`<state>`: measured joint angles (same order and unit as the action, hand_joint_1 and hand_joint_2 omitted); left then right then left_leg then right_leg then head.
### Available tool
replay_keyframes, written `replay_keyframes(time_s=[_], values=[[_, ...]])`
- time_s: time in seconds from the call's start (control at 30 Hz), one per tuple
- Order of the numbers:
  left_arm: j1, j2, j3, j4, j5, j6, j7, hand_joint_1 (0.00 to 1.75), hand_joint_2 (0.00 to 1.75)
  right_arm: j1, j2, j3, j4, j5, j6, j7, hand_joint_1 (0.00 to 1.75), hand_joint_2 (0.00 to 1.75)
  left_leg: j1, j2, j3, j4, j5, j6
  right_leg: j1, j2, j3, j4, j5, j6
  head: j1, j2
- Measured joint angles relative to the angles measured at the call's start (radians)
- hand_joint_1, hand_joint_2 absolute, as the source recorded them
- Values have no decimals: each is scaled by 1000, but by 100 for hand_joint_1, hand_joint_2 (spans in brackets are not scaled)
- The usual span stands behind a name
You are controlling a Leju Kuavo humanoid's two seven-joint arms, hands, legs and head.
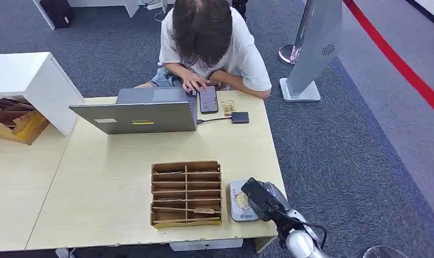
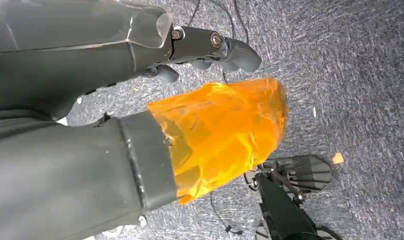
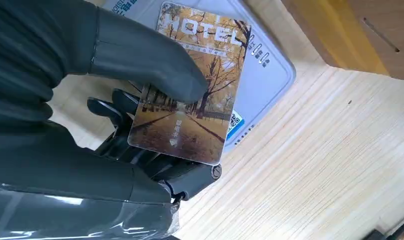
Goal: Pass the card to the sensor for recognition and then transmit it.
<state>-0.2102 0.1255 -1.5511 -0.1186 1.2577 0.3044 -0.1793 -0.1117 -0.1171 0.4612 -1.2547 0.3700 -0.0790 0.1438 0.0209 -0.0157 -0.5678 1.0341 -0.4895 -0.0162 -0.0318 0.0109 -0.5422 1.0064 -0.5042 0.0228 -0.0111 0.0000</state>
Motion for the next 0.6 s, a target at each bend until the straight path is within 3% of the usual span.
replay_keyframes(time_s=[0.6], values=[[4, 0, 0, 0, 11, -1, -2, 0, 0, 0, 0, -27, -5, 18, -18, -1, 175, 175, 0, 0, 0, 0, 1, 0, 0, 0, 0, 0, 0, 0, 0, 0]])
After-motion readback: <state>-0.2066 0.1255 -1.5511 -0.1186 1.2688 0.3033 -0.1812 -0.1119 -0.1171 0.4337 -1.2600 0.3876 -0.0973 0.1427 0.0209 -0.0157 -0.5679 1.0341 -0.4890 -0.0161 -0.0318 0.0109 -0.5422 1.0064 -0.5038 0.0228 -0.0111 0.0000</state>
